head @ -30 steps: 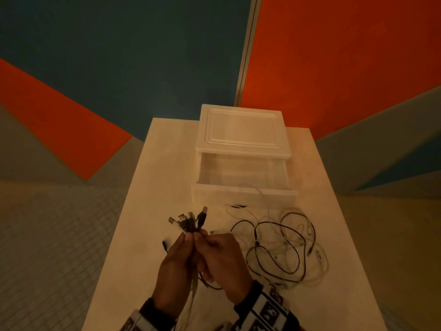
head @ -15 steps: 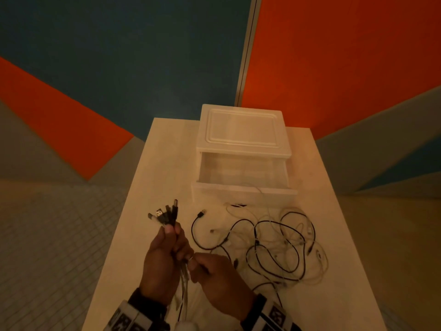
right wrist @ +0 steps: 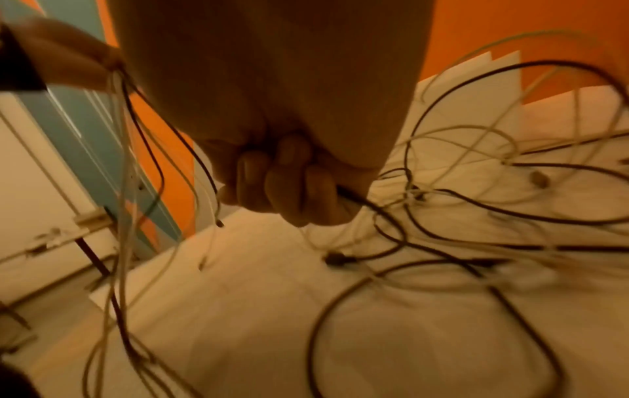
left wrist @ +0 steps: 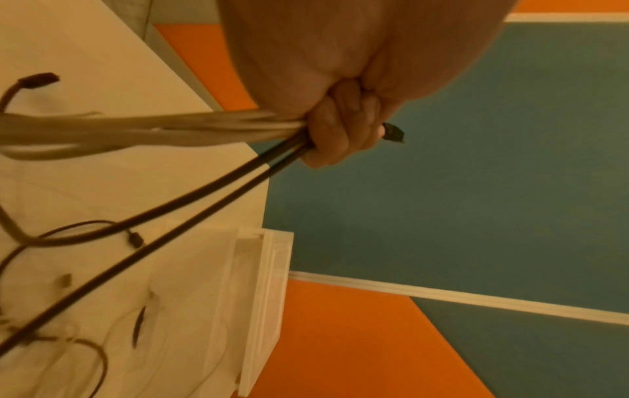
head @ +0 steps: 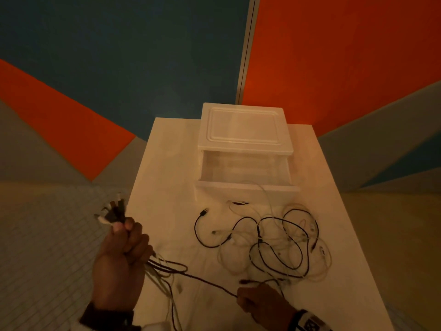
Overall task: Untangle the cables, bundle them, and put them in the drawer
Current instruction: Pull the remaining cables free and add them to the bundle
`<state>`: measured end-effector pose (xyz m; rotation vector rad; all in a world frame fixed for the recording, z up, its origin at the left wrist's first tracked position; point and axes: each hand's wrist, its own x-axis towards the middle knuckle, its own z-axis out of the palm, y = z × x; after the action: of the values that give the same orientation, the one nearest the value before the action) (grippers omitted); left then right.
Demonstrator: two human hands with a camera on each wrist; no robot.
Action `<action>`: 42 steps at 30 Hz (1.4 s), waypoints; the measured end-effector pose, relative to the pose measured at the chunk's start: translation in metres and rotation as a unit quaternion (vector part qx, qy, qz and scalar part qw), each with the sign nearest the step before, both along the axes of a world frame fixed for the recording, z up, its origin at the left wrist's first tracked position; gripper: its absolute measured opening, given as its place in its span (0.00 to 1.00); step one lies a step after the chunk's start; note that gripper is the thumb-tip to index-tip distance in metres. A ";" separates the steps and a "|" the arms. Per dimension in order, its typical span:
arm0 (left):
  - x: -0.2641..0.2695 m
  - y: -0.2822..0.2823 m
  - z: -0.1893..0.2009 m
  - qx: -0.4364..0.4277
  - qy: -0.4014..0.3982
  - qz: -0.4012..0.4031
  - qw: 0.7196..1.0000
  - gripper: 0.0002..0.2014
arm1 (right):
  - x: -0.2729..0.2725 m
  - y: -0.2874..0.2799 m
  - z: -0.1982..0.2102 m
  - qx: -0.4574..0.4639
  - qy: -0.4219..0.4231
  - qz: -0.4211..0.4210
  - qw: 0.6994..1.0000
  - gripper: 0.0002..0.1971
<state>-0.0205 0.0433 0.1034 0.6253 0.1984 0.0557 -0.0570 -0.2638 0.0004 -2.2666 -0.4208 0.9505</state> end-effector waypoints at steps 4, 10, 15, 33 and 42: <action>0.002 0.024 -0.003 -0.190 -0.098 -0.098 0.972 0.24 | -0.010 -0.026 -0.012 -0.061 0.018 -0.023 0.998 0.39; -0.006 0.041 0.007 -0.234 -0.117 -0.124 0.957 0.27 | -0.013 -0.059 -0.043 -0.170 -0.163 -0.086 0.968 0.40; -0.009 0.035 0.009 -0.243 -0.104 -0.149 0.953 0.26 | -0.010 -0.061 -0.019 -0.197 0.028 -0.010 0.980 0.11; -0.007 -0.005 0.016 0.119 0.079 0.016 0.990 0.16 | 0.006 0.123 0.024 0.154 0.150 0.019 0.976 0.22; 0.005 0.067 0.021 -0.187 -0.088 -0.108 0.972 0.22 | -0.008 0.099 -0.015 0.036 0.235 0.047 0.970 0.20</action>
<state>-0.0152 0.1106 0.1241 0.2595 -0.0331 -0.1336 -0.0655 -0.1649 -0.0142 -1.8870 -0.3435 1.4496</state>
